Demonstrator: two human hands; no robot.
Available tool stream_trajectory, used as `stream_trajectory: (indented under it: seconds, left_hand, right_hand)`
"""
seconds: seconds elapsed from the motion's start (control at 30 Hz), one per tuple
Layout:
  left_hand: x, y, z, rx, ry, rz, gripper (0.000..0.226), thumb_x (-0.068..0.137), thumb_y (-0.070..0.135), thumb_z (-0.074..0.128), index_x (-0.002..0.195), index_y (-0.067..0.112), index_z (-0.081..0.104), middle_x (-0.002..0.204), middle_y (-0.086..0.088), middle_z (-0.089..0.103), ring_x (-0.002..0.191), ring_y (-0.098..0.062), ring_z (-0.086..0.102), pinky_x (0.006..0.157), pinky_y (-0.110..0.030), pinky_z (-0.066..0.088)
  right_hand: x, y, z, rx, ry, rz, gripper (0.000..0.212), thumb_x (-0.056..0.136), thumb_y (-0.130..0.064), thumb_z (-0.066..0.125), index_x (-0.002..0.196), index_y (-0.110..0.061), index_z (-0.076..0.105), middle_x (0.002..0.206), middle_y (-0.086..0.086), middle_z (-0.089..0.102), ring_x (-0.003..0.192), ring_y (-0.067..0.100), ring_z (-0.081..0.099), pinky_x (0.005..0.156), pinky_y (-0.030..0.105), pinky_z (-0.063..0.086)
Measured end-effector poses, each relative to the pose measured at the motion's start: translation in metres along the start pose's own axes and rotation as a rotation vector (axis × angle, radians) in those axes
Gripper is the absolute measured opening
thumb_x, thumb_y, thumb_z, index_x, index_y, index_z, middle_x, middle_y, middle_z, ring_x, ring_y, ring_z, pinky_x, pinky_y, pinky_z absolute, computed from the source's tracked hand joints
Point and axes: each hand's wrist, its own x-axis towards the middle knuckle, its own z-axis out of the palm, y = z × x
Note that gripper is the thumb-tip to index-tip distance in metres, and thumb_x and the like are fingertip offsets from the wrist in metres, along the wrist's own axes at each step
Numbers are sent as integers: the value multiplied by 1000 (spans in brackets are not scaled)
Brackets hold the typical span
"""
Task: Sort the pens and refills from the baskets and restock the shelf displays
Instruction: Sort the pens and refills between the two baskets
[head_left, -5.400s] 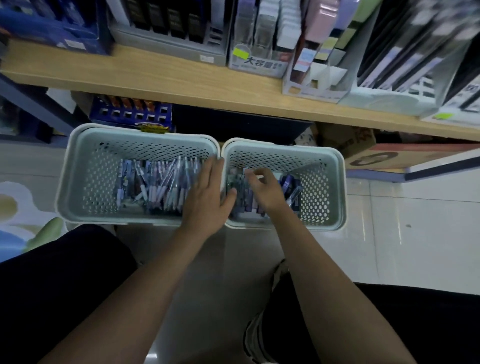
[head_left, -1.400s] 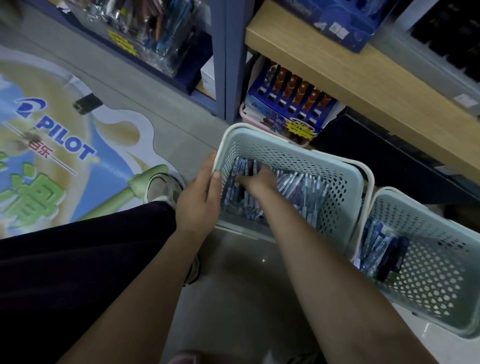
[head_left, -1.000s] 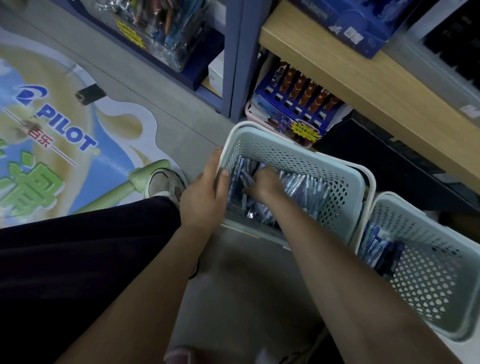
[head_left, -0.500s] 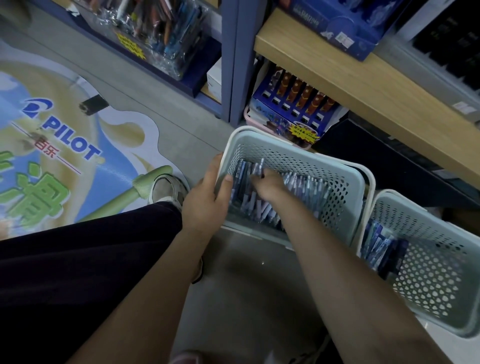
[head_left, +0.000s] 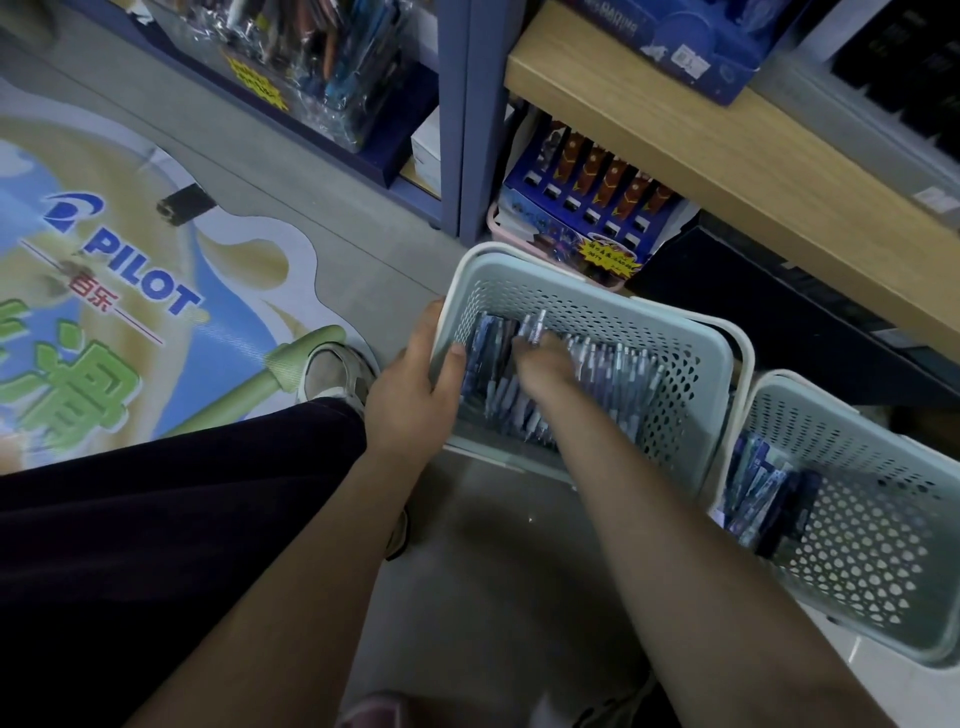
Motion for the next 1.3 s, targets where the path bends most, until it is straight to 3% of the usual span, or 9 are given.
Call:
stream_trajectory:
  seconds: [0.13, 0.27, 0.33, 0.43, 0.57, 0.73, 0.9, 1.2, 1.3]
  left_hand:
    - [-1, -2, -2, -23, -6, 0, 47, 102, 43, 43, 147, 48, 31, 100, -3, 66, 85, -25, 62, 75, -37, 50]
    - [-6, -1, -3, -131, 52, -41, 47, 100, 48, 33, 145, 44, 45, 97, -1, 69, 87, -23, 63, 81, -41, 54]
    - [-7, 0, -2, -160, 73, -59, 49, 99, 48, 30, 144, 41, 49, 102, 0, 70, 92, -23, 63, 85, -45, 53]
    - [-6, -1, -1, -143, 70, -46, 47, 101, 48, 28, 143, 43, 47, 105, 2, 69, 94, -23, 63, 84, -44, 53]
    - [-5, -3, 1, -105, 57, -34, 41, 105, 45, 28, 143, 46, 44, 101, 4, 67, 89, -23, 62, 78, -41, 53]
    - [-5, -4, 1, -90, 57, -22, 41, 104, 47, 25, 143, 48, 40, 100, 2, 67, 87, -23, 62, 77, -42, 53]
    - [-4, -3, 2, -75, 42, -43, 40, 107, 44, 27, 144, 46, 41, 97, 3, 66, 89, -25, 62, 78, -41, 52]
    - [-3, -3, 3, -76, 55, -16, 46, 102, 50, 22, 144, 46, 41, 98, 2, 67, 86, -23, 63, 76, -42, 53]
    - [-3, -4, 4, -77, 56, -16, 45, 103, 50, 22, 144, 46, 40, 97, 3, 67, 85, -23, 63, 76, -43, 54]
  right_hand:
    - [5, -16, 17, -54, -15, 88, 52, 100, -33, 56, 141, -2, 45, 130, 14, 61, 95, 25, 67, 64, 27, 46]
    - [9, -19, 29, -43, -39, 127, 65, 95, -32, 66, 145, 1, 40, 139, 17, 55, 116, 30, 62, 73, 28, 47]
    - [11, -18, 36, -72, -8, 127, 77, 93, -38, 67, 150, 1, 33, 150, 18, 42, 130, 32, 51, 88, 33, 52]
    - [13, -15, 44, -153, 27, 73, 89, 91, -45, 66, 152, 4, 24, 156, 22, 27, 142, 34, 33, 111, 41, 41]
    - [17, -19, 38, -109, 70, 113, 99, 87, -47, 72, 154, 3, 19, 157, 23, 27, 143, 34, 33, 109, 39, 43]
    - [17, -6, 32, 70, 40, 85, 82, 82, -37, 79, 147, -4, 41, 147, 15, 48, 127, 32, 55, 98, 34, 50]
    - [12, -12, 39, -98, 19, 118, 88, 77, -52, 80, 141, -1, 46, 148, 20, 42, 126, 33, 55, 93, 35, 52]
    - [17, -6, 44, 264, -41, 178, 70, 80, -31, 83, 131, 5, 53, 111, 14, 68, 96, 27, 65, 85, 33, 54]
    - [18, -4, 41, 303, -62, 195, 81, 75, -34, 86, 137, 2, 50, 125, 15, 65, 107, 30, 65, 92, 39, 55]
